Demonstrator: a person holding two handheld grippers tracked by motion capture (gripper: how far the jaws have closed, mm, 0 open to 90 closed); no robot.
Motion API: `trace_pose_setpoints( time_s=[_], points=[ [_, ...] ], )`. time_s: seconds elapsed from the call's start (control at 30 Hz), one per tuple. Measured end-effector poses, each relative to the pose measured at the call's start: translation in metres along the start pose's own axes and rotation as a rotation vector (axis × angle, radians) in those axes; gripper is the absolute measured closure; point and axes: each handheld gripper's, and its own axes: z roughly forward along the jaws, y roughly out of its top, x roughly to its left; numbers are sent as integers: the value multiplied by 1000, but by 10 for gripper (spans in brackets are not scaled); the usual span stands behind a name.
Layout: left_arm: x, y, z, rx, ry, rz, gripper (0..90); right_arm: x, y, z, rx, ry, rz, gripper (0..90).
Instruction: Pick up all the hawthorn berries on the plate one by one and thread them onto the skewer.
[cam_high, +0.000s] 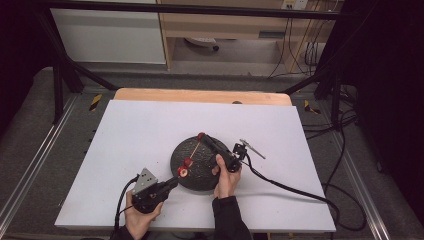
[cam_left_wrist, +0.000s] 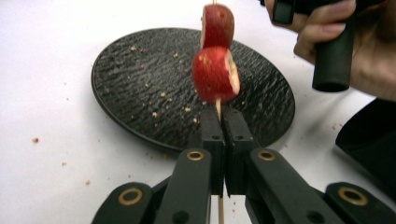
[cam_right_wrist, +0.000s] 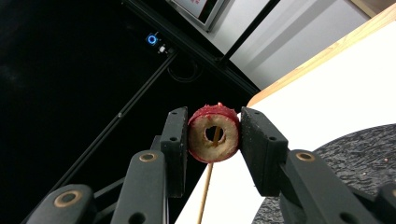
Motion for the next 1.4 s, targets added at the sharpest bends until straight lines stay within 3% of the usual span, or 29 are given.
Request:
trace_pose_setpoints(
  time_s=[0.67,1.4],
  points=[
    [0,11,-3,26,-6,57,888,4,5,-3,23,12,-19,641],
    [4,14,-4,28,5,72,889,4,4,-3,52,16,1,648]
  ],
)
